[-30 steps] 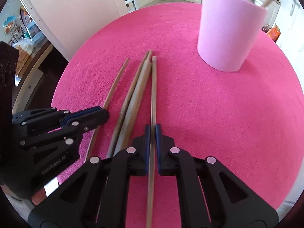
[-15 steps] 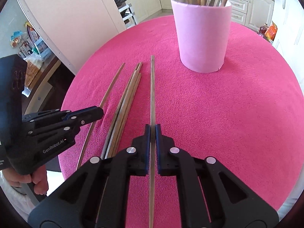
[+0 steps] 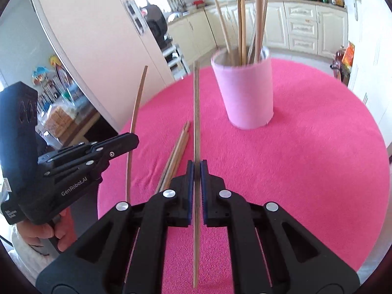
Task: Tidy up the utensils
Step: 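Lift both held chopsticks and lower them into the pink cup, then open both tools to release the chopsticks into the cup, then move both open tools back over the chopstick pile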
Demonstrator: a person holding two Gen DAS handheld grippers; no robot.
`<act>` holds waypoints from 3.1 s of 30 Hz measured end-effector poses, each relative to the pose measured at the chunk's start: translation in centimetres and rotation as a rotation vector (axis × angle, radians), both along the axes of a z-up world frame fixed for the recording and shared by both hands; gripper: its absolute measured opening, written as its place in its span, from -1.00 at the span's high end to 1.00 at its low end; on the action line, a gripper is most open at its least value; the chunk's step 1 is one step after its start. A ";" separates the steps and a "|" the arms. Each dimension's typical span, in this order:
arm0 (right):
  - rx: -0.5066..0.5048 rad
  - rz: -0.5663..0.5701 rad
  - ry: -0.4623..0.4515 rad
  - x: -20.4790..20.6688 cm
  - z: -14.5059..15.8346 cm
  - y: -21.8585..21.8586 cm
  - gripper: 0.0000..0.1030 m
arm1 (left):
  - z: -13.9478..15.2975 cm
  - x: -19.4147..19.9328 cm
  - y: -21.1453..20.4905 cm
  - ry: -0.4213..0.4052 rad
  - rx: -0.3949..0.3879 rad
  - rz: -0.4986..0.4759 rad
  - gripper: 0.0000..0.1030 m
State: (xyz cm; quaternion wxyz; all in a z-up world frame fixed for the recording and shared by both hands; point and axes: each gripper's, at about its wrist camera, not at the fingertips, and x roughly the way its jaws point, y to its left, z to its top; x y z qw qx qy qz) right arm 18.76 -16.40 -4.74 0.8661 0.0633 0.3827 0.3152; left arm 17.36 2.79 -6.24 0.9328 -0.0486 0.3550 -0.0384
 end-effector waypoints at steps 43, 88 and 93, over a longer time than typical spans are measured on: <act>0.208 -0.281 -0.558 6.8 7.7 -4.6 0.89 | 5.7 13.1 -6.2 -0.642 -0.083 -0.044 0.89; 0.111 -0.319 -0.477 -1.5 10.3 -3.9 0.14 | 9.7 -0.6 -2.4 -0.554 0.042 0.059 -0.12; 0.090 -0.318 -0.479 -3.8 10.2 -3.7 0.12 | 9.9 -2.8 -2.5 -0.543 0.064 0.066 -0.22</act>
